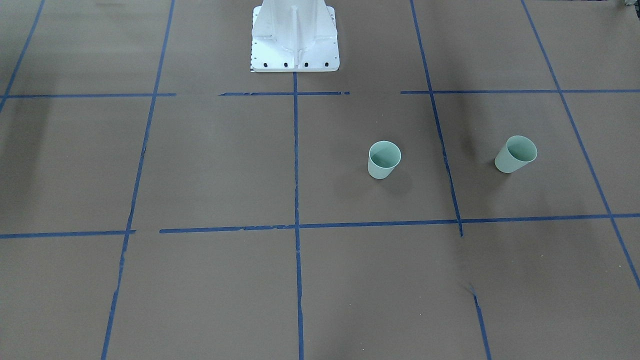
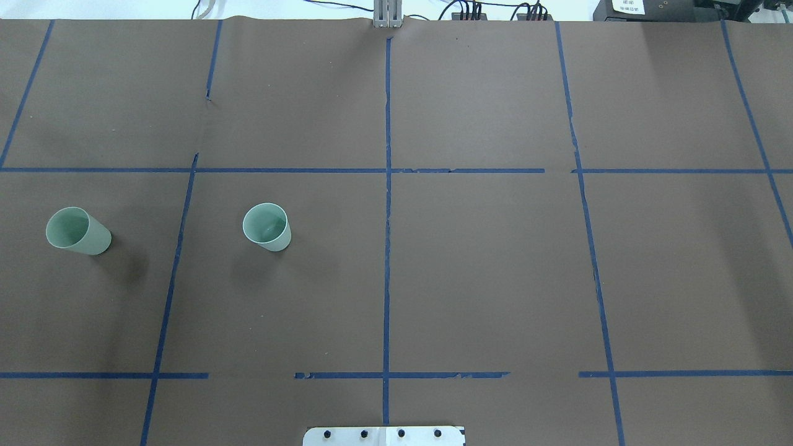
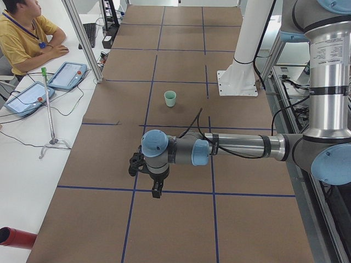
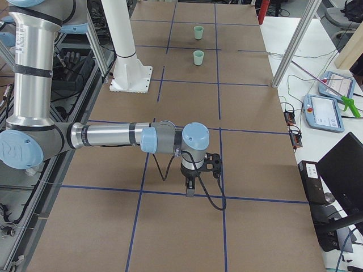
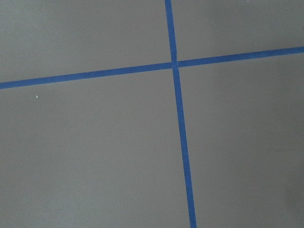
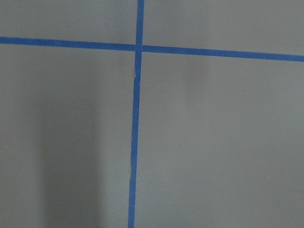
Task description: Stack cups
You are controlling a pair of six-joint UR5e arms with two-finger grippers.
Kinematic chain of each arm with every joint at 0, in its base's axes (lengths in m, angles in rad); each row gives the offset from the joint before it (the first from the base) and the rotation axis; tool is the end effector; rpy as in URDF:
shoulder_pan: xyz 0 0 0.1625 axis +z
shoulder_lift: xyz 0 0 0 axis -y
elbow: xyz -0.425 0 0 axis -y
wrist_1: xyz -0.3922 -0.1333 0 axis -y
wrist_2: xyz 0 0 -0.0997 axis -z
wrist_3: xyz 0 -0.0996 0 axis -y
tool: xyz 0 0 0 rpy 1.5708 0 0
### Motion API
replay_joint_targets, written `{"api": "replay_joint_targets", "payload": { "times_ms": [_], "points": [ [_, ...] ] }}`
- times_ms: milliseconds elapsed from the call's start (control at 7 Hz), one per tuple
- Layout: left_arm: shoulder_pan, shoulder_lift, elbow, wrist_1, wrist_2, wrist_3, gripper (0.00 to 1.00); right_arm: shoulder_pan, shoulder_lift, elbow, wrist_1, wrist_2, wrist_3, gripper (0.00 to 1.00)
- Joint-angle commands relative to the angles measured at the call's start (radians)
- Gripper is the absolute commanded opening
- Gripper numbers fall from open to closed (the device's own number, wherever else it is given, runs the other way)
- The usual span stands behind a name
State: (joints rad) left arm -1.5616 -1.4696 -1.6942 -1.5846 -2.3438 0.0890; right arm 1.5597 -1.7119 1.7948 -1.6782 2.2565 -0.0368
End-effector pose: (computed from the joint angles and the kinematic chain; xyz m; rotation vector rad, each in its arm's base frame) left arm -0.0596 -0.4519 0.6443 0.0650 0.7713 0.1072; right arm 0.0655 -0.4296 0.6303 -0.0147 -0.6860 -0.0376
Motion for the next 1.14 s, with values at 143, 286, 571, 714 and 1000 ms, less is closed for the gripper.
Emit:
{"api": "replay_joint_targets", "payload": {
  "times_ms": [143, 286, 571, 714, 1000],
  "points": [
    [0.002, -0.005, 0.014, -0.003, 0.000, -0.003, 1.00, -0.001, 0.000, 0.000, 0.000, 0.000, 0.000, 1.00],
    [0.005, -0.018, -0.001, -0.011, -0.002, -0.002, 1.00, -0.001, 0.000, 0.000, 0.000, 0.000, 0.000, 1.00],
    [0.012, -0.032, -0.007, -0.014, -0.002, -0.008, 1.00, -0.001, 0.000, 0.000, 0.000, 0.000, 0.000, 1.00],
    [0.047, -0.060, -0.030, -0.021, -0.003, -0.023, 1.00, -0.001, 0.000, 0.000, 0.000, 0.000, 0.000, 1.00],
    [0.148, -0.080, -0.059, -0.131, -0.005, -0.315, 1.00, 0.000, 0.000, 0.000, 0.000, 0.000, 0.000, 1.00]
  ]
}}
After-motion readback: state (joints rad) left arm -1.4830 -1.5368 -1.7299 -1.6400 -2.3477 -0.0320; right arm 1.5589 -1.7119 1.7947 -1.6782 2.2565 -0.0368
